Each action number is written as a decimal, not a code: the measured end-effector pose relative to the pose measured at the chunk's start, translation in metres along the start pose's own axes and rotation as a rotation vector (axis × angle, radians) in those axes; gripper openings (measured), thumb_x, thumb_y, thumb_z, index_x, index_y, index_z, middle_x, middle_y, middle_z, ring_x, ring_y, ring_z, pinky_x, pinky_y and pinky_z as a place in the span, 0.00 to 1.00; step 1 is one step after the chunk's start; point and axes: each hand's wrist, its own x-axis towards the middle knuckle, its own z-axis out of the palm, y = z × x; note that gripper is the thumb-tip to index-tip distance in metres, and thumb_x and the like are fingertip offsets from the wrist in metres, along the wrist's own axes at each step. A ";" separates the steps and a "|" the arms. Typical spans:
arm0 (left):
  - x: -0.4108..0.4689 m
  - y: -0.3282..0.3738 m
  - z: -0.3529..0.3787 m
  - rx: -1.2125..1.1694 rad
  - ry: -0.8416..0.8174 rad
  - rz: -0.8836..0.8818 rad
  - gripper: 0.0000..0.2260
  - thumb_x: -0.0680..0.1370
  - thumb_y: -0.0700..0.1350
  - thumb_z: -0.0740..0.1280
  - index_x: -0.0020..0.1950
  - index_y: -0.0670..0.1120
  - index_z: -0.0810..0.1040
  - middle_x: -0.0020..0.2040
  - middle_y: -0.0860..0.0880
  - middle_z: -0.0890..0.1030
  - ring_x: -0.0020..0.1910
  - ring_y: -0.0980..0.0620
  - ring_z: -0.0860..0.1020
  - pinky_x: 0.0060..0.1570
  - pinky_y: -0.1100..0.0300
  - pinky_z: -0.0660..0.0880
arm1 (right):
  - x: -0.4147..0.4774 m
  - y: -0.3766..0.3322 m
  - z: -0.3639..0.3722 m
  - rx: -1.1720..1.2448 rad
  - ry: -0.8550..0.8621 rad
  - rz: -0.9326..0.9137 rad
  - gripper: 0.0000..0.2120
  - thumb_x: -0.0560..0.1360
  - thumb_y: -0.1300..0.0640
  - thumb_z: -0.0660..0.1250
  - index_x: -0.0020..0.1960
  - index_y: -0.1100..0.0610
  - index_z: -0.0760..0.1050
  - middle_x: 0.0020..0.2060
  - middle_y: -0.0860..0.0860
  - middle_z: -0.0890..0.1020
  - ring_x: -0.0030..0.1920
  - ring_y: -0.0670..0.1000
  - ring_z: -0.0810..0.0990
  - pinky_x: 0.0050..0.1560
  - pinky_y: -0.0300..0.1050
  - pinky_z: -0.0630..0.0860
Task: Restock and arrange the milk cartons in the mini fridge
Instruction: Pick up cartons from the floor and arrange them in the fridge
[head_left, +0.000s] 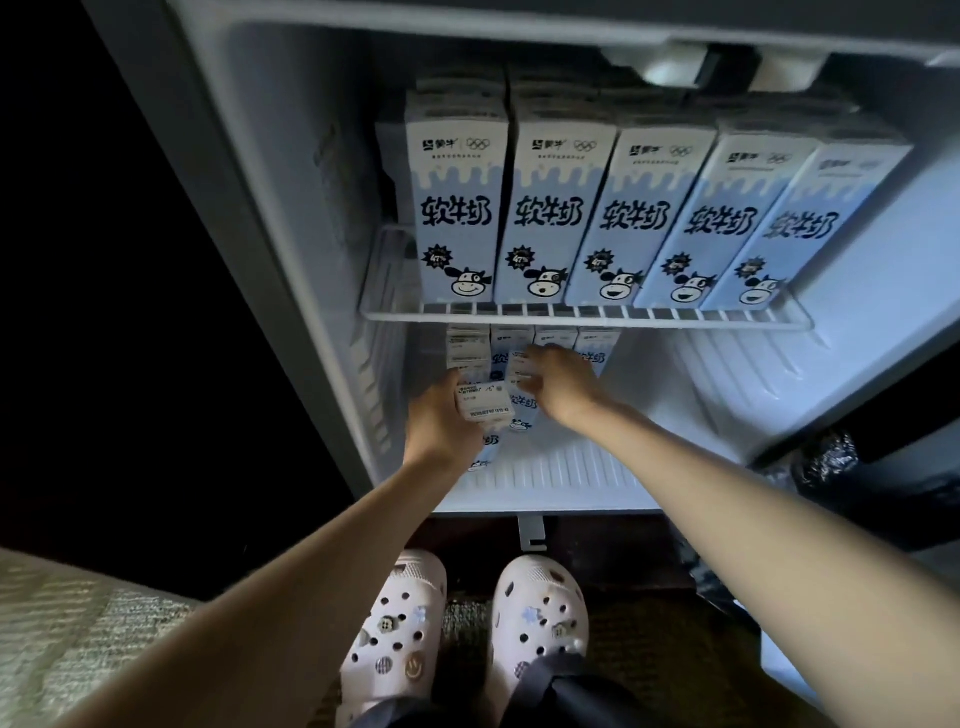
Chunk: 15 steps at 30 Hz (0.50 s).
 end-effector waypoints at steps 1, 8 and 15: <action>0.002 0.000 0.000 -0.008 0.000 -0.003 0.20 0.69 0.27 0.67 0.58 0.43 0.76 0.54 0.44 0.81 0.50 0.49 0.78 0.46 0.60 0.77 | 0.004 -0.002 0.001 -0.005 0.004 -0.024 0.21 0.79 0.61 0.60 0.71 0.59 0.64 0.66 0.59 0.72 0.65 0.57 0.74 0.62 0.46 0.71; 0.008 -0.002 -0.005 -0.026 -0.004 -0.006 0.18 0.70 0.28 0.68 0.58 0.41 0.75 0.55 0.43 0.81 0.54 0.47 0.78 0.45 0.62 0.73 | 0.012 0.002 0.011 0.063 0.125 -0.078 0.21 0.78 0.63 0.61 0.70 0.58 0.66 0.64 0.60 0.72 0.63 0.58 0.74 0.63 0.45 0.71; 0.009 -0.012 -0.003 -0.020 0.023 -0.032 0.15 0.69 0.27 0.68 0.46 0.45 0.72 0.53 0.41 0.81 0.54 0.44 0.79 0.50 0.54 0.79 | 0.003 0.012 0.040 0.281 0.157 0.159 0.26 0.73 0.61 0.70 0.67 0.66 0.63 0.59 0.60 0.77 0.58 0.58 0.78 0.49 0.44 0.74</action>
